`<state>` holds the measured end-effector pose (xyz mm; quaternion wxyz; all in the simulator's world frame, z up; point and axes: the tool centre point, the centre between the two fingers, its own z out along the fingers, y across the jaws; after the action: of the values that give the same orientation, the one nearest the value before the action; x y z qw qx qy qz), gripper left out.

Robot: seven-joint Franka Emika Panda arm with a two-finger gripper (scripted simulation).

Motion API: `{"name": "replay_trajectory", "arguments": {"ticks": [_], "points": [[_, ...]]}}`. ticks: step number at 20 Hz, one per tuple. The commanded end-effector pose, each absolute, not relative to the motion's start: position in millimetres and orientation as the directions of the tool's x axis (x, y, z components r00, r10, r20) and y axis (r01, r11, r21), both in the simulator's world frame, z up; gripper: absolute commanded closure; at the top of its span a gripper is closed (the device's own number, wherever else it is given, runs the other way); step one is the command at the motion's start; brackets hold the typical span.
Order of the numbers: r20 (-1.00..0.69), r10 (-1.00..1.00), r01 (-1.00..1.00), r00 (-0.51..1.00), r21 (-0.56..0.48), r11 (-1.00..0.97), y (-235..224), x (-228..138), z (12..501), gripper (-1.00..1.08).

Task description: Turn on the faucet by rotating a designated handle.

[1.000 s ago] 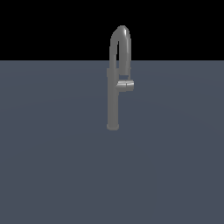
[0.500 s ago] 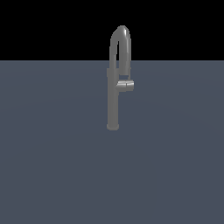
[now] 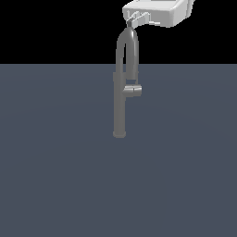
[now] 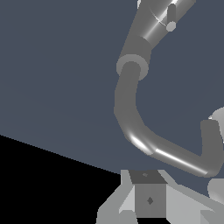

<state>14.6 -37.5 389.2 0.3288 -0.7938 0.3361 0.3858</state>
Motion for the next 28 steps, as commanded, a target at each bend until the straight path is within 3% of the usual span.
{"name": "replay_trajectory", "arguments": {"ticks": [1,17,28], "points": [[-0.87,-0.26,-0.825,0.419,-0.246,-0.509,-42.1,25.6,375.0,1.08],[-0.995,-0.068,-0.976,0.077,-0.062,-0.21,-59.7,69.2,276.7,1.08],[-1.0,-0.001,-0.991,-0.004,0.004,-0.137,-58.8,73.9,248.6,1.08]]}}
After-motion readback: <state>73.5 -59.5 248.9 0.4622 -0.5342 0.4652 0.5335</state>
